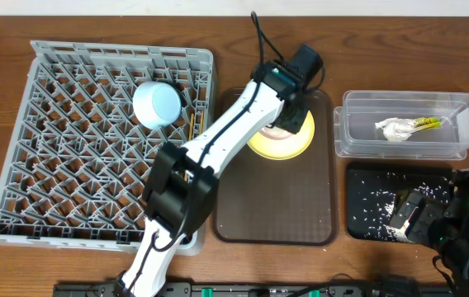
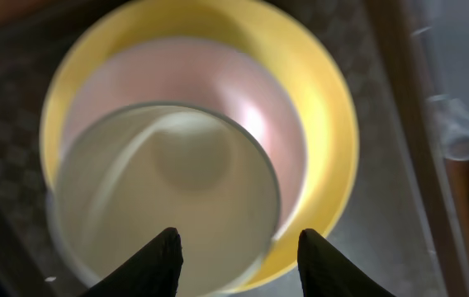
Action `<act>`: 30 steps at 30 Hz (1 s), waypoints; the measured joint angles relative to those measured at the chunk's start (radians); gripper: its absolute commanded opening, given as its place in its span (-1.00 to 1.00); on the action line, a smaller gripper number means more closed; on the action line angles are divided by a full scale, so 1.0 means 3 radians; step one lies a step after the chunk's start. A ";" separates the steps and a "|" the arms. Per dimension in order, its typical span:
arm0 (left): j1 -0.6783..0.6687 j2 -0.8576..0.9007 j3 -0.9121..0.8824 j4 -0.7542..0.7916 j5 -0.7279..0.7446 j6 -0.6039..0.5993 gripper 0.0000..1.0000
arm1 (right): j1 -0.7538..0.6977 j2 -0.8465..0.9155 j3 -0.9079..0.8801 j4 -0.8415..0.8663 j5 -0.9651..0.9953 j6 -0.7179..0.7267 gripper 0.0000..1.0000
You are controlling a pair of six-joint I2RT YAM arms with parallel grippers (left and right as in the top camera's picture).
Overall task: Sort waste into correct bins and load items into the dishwasher
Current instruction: 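Grasp the white paper cup off the yellow plate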
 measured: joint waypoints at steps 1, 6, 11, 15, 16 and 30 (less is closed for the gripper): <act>0.0000 0.0036 -0.0003 0.0000 -0.0001 0.0001 -0.05 | 0.0000 0.0000 0.0000 0.0000 -0.0001 0.0000 0.98; 0.0000 0.0088 -0.0009 0.0001 -0.0003 -0.0001 -0.24 | 0.0000 0.0000 0.0000 0.0000 0.0000 0.0000 0.99; 0.0000 0.0086 -0.0009 0.0006 -0.0014 0.0013 -0.35 | 0.0000 0.0000 0.0000 0.0000 0.0000 0.0000 0.99; 0.0000 0.0086 -0.0029 0.0014 -0.0014 0.0008 -0.50 | 0.0000 0.0000 0.0000 0.0000 -0.0001 0.0000 0.98; 0.0000 0.0086 -0.0052 0.0025 -0.0013 0.0009 -0.59 | 0.0000 0.0000 0.0000 0.0000 0.0000 0.0000 0.99; 0.0003 0.0025 -0.0175 0.0053 -0.0140 0.0022 -0.85 | 0.0000 0.0000 0.0000 0.0000 -0.0001 0.0000 0.98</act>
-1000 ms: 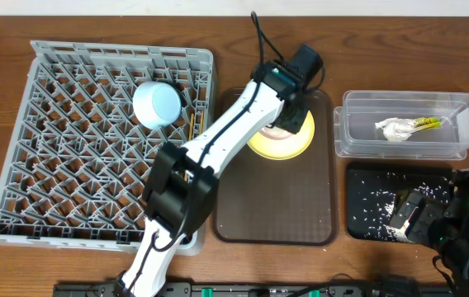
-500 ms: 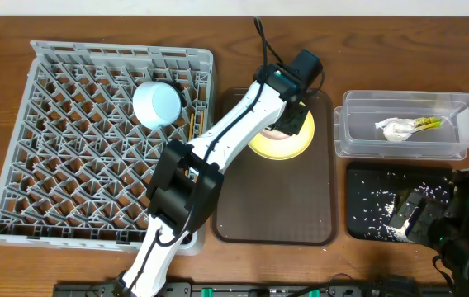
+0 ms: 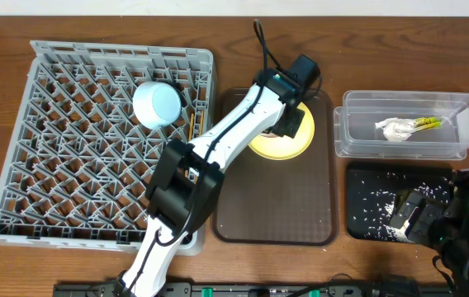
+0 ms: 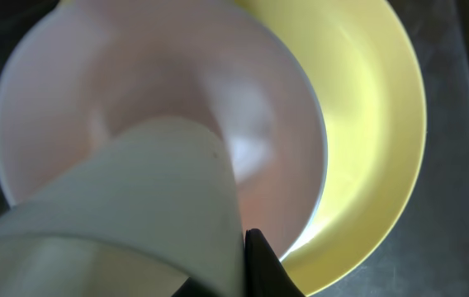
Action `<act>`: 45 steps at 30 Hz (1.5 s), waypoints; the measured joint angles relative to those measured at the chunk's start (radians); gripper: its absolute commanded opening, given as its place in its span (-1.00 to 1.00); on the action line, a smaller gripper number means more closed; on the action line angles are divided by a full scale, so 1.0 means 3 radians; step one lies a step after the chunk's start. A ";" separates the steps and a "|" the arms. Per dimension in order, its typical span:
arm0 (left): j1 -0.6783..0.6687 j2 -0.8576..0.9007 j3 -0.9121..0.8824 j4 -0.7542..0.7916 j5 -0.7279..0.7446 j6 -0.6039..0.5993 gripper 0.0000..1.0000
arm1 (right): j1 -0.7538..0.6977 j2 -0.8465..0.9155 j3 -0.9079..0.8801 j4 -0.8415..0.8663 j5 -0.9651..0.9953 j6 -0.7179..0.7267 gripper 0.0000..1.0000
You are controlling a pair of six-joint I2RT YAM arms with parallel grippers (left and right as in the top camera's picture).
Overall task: Sort waste into correct bins and load items into the dishwasher
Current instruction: 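Grasp the white paper cup off the yellow plate, then carry the white cup left into the dish rack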
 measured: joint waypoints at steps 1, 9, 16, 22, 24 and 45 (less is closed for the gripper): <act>0.0001 -0.0042 0.0000 -0.0005 -0.0005 0.0000 -0.85 | 0.0000 0.0000 0.0000 0.0000 0.0001 0.0000 0.99; 0.0015 -0.1170 0.0020 -0.0459 -0.0022 0.0000 -0.85 | 0.0000 0.0000 0.0000 0.0000 0.0001 0.0000 0.99; 0.0315 -0.2038 0.0081 -0.1331 0.0345 0.0037 -0.85 | 0.0000 0.0000 0.0000 -0.0001 0.0001 0.0000 0.98; 0.1033 -0.2164 0.0055 -0.1808 0.1129 0.0385 -0.85 | 0.0000 0.0000 0.0000 -0.0001 0.0001 0.0000 0.99; 0.1300 -0.2164 0.0003 -0.1939 0.1427 0.0551 -0.85 | 0.0000 0.0000 0.0000 -0.0001 0.0000 0.0000 0.98; 0.3784 -0.2182 -0.2379 -0.2092 0.3587 0.2686 -0.85 | 0.0000 0.0000 0.0000 -0.0020 0.0000 0.0000 0.98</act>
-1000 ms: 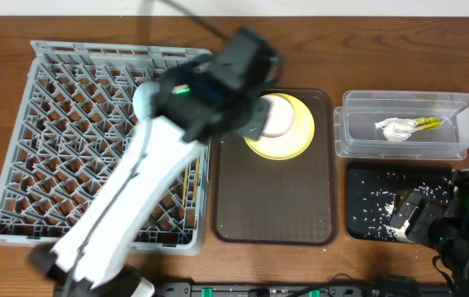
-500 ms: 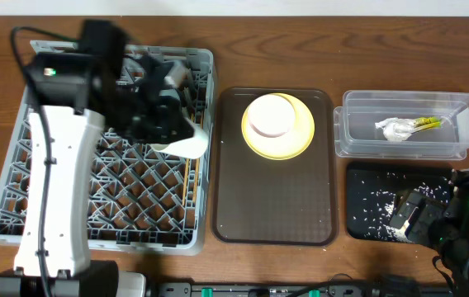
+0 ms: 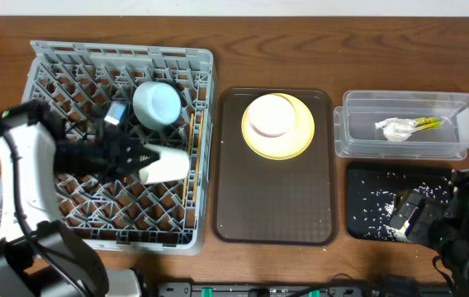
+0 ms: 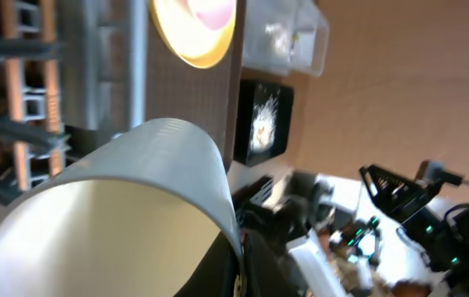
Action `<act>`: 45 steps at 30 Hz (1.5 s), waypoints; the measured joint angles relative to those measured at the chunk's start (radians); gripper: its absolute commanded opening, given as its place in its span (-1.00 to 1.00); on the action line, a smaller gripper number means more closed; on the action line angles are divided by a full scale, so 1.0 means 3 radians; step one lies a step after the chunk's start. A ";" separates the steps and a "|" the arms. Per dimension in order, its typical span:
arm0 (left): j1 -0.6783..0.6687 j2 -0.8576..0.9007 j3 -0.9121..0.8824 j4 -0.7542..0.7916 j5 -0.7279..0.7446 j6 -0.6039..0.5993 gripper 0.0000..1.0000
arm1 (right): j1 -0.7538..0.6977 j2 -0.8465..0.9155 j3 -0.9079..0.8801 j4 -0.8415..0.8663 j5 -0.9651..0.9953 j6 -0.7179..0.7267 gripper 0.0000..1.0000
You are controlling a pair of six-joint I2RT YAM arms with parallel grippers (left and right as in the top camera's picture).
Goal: Sort waste into correct bins and load items into the dishwasher
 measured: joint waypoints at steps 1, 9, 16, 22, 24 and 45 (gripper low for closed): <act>0.0099 0.0000 -0.0094 -0.0001 0.0022 0.0074 -0.85 | 0.0000 0.0000 0.0000 0.0001 0.0001 0.0000 0.98; 0.0576 0.0000 -0.0757 0.0022 0.0071 0.0454 -0.84 | 0.0000 0.0000 0.0000 0.0000 0.0001 0.0000 0.98; 0.0726 -0.0001 -0.0998 0.0216 0.0069 0.0534 -0.85 | 0.0000 0.0000 0.0000 -0.0001 0.0000 0.0000 0.99; 0.0765 -0.0009 -0.0998 0.0557 0.0062 0.0370 -0.84 | 0.0000 0.0000 0.0000 -0.0004 0.0001 0.0000 0.99; 0.0769 -0.0023 -0.0997 0.0633 0.0074 0.0266 -0.77 | 0.0000 0.0000 0.0000 -0.0003 0.0001 0.0000 0.98; 0.1391 -0.0158 -0.0996 0.0913 -0.0445 -0.0422 1.00 | 0.0000 0.0000 0.0000 -0.0004 0.0001 0.0000 0.98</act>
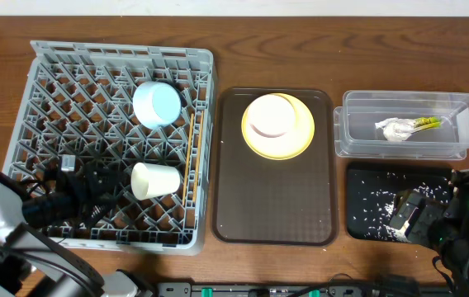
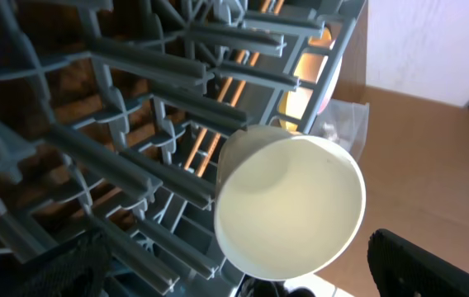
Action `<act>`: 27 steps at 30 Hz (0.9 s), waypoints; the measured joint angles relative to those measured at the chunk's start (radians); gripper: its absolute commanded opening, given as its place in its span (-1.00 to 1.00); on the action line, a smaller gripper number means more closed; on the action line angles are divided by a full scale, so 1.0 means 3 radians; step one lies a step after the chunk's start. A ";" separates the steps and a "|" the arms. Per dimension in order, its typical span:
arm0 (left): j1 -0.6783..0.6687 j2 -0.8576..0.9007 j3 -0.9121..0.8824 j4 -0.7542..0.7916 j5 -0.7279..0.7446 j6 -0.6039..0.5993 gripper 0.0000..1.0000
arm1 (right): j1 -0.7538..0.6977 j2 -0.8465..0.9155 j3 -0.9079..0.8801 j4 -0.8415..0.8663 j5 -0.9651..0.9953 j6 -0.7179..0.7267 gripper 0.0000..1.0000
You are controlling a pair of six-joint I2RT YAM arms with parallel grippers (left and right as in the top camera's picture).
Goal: Sort waste into correct bins and load items into the dishwasher
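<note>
A cream cup [image 1: 154,180] lies on its side in the grey dish rack [image 1: 36,91], near the front right. In the left wrist view its open mouth [image 2: 289,206] faces the camera. My left gripper [image 1: 102,188] sits just left of the cup and is open, its dark fingers [image 2: 61,262] spread wide on either side without touching it. A light blue cup [image 1: 156,103] stands upside down farther back in the rack. On the brown tray [image 1: 272,198] a pink bowl [image 1: 272,115] rests in a yellow plate [image 1: 300,136]. My right gripper [image 1: 412,216] is low at the right.
A clear bin [image 1: 408,124] at the back right holds crumpled white waste [image 1: 395,129]. In front of it is a black bin [image 1: 383,202] speckled with white bits. Wooden sticks [image 1: 191,157] lie along the rack's right side.
My left gripper held the cream cup above the rack's middle right. Now the cup lies on the rack and the gripper is open, drawn back to the cup's left.
My left gripper was open over the cream cup standing in the pink bowl on the tray. It then shut on the cup's rim. Later it held the cup over the rack, the bowl and plate left behind. Now the cup lies released in the rack.
</note>
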 measured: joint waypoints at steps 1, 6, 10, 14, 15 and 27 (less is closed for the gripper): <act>0.0011 -0.0065 0.0000 0.0000 0.0005 -0.0022 1.00 | 0.0000 0.0000 0.0000 0.0001 -0.0001 0.0000 0.99; 0.0014 -0.0615 0.0001 -0.0078 0.0272 -0.0170 0.96 | 0.0000 0.0000 0.0000 0.0000 0.0000 0.0000 0.98; -0.0032 -0.1078 0.0005 -0.0043 0.0547 -0.0374 0.96 | 0.0000 0.0000 0.0000 0.0000 0.0000 0.0000 0.98; -0.0061 -0.1336 0.0006 -0.0050 0.0828 -0.0512 -0.63 | 0.0000 0.0000 0.0000 0.0000 -0.0001 0.0000 0.98; -0.0071 -0.1375 0.0006 -0.0042 0.0880 -0.0534 -0.85 | 0.0000 0.0000 0.0000 0.0000 -0.0001 0.0000 0.98; -0.1134 -0.1555 0.0009 0.0692 0.0544 -0.1202 -0.85 | 0.0000 0.0000 0.0000 -0.0001 -0.0001 0.0000 0.99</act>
